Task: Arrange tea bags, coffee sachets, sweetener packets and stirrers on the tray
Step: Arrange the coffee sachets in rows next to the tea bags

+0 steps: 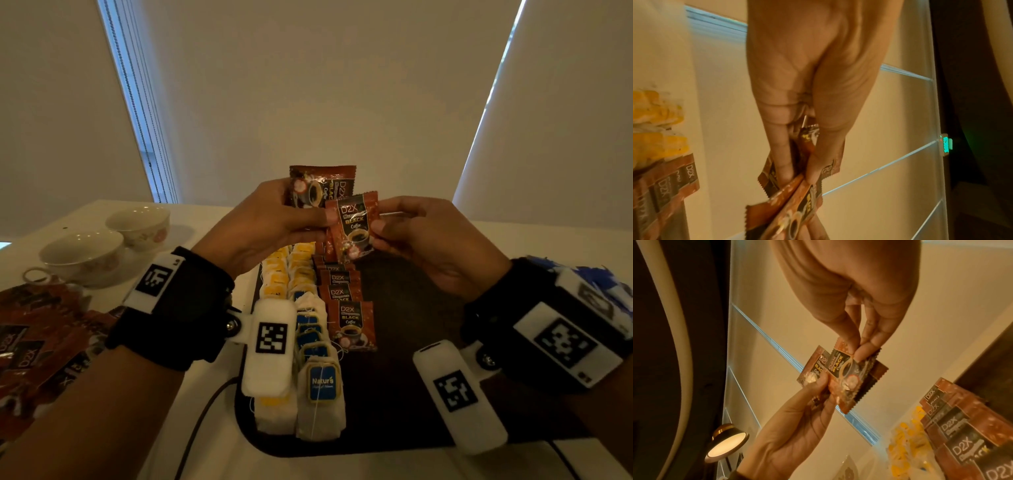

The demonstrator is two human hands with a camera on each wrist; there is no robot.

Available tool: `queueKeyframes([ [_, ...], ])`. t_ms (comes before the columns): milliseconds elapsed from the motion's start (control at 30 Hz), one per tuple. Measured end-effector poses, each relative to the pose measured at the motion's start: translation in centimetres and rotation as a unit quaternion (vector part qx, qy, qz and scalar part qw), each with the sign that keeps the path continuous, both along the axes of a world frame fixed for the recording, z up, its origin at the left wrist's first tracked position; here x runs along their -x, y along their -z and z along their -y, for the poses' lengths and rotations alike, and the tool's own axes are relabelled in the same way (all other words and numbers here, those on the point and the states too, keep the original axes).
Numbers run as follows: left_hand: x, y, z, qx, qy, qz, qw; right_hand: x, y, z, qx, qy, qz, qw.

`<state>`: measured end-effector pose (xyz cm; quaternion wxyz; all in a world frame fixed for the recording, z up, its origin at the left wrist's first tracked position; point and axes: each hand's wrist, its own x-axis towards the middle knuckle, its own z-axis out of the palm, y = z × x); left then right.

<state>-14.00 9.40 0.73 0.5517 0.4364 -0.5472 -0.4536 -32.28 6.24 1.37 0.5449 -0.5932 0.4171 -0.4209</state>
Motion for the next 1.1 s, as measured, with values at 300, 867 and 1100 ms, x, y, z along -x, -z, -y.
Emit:
queueKeyframes([
  [300, -0.8, -0.2, 0.0, 0.04, -0.077, -0.044, 0.995, 2.3, -0.5, -0.2, -0.018, 0.005, -0.089, 0.996],
  [867, -0.5, -0.3, 0.0, 0.032, -0.112, -0.019, 0.993, 3.5, 3.9, 0.8, -0.186, -0.17, -0.39, 0.886],
  [1100, -0.3, -0.1, 0.2, 0.027, -0.114, -0.02, 0.993, 1.7, 3.8, 1.3, -0.177, -0.174, -0.44, 0.863],
])
